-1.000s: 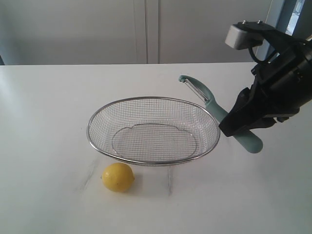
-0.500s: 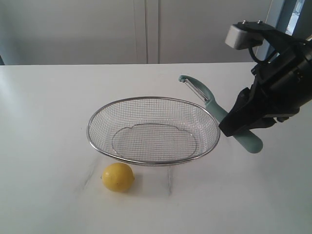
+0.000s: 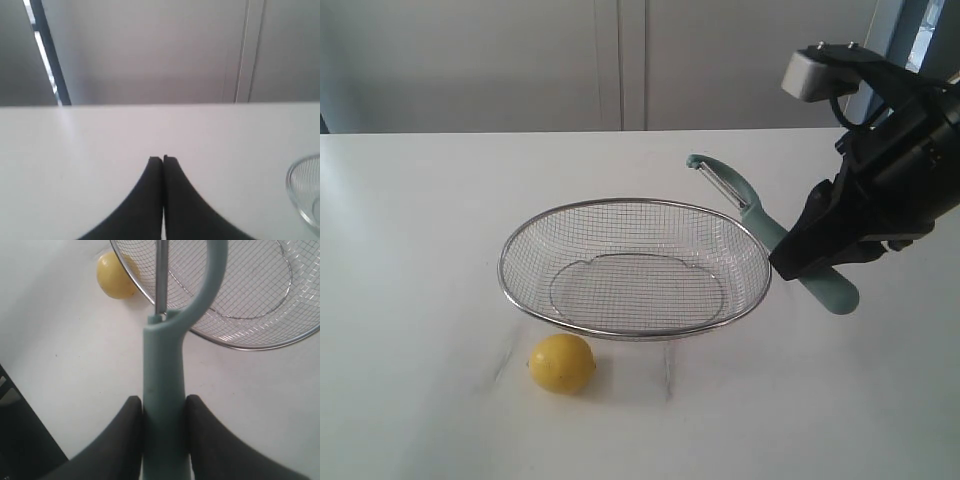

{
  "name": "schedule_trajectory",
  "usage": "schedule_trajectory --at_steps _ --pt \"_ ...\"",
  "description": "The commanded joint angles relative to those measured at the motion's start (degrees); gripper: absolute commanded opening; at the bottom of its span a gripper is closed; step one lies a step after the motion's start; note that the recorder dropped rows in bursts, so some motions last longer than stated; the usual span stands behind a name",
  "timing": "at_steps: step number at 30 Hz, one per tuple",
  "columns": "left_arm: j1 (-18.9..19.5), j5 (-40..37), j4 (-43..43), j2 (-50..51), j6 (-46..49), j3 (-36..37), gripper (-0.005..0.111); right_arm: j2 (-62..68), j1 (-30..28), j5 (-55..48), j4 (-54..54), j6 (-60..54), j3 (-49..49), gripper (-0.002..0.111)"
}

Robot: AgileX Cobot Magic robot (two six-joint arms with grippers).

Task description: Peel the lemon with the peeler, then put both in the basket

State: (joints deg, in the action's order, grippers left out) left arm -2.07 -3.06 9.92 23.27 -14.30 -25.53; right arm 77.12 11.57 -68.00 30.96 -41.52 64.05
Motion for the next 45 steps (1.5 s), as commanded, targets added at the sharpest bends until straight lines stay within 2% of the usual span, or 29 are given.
schedule_trajectory --at_steps 1,2,3,4,5,7,9,11,13,16,19,25,31,35,38,40,45 --pt "0.13 -16.63 0.23 4.09 0.43 -4.44 0.0 -0.38 0.02 0.45 0.5 -0.62 -0.1 0.0" --pt "0.13 -23.75 0.11 6.5 1.07 -6.5 0.0 -0.38 0.02 0.45 0.5 -0.62 -0.1 0.0" --pt "0.13 -26.3 0.0 7.5 1.7 -7.55 0.0 -0.38 0.02 0.45 0.5 -0.62 -0.1 0.0" --pt "0.13 -32.39 -0.58 10.05 4.71 -9.59 0.0 -0.38 0.02 0.45 0.5 -0.62 -0.1 0.0" --pt "0.13 -34.53 -1.19 11.14 6.02 -10.2 0.0 -0.38 0.02 0.45 0.5 -0.62 -0.1 0.0" --pt "0.13 -39.03 -8.18 14.78 12.82 -12.57 0.0 -0.38 0.02 0.45 0.5 -0.62 -0.1 0.0" --pt "0.13 -39.02 -30.13 18.49 31.83 -13.06 0.0 -0.38 0.02 0.45 0.5 -0.62 -0.1 0.0" --pt "0.13 -41.19 -44.87 21.38 46.64 -13.06 0.0 -0.38 0.02 0.45 0.5 -0.62 -0.1 0.0" --pt "0.13 -43.7 -47.52 24.87 48.35 -13.06 0.0 -0.38 0.02 0.45 0.5 -0.62 -0.1 0.0" --pt "-0.02 -46.31 -47.81 29.08 48.56 -13.28 0.0 -0.38 0.02 0.45 0.5 -0.62 -0.1 0.0" --pt "-2.7 -46.46 -48.9 31.39 49.08 -13.99 0.0 -0.38 0.02 0.45 0.5 -0.62 -0.1 0.0" --pt "-12.93 -42.52 -48.78 36.3 49.08 -17.31 0.0 -0.38 0.02 0.45 0.5 -0.62 -0.1 0.0" --pt "-26.19 -37.74 -47.25 44.63 47.44 -21.51 0.0 -0.38 0.02 0.45 0.5 -0.62 -0.1 0.0" --pt "-34.3 -35.08 -38.91 51.64 39.78 -24.87 0.0 -0.38 0.02 0.45 0.5 -0.62 -0.1 0.0" --pt "-38.12 -35.74 -31.94 55.29 32.19 -27.94 0.0 -0.38 0.02 0.45 0.5 -0.62 -0.1 0.0" --pt "-39.3 -36.15 -26.61 56.92 25.78 -29.46 0.0 -0.38 0.02 0.45 0.5 -0.62 -0.1 0.0" --pt "-39.29 -36.41 -13.76 57.43 6.95 -30.06 0.0 -0.38 0.02 0.45 0.5 -0.62 -0.1 0.0"
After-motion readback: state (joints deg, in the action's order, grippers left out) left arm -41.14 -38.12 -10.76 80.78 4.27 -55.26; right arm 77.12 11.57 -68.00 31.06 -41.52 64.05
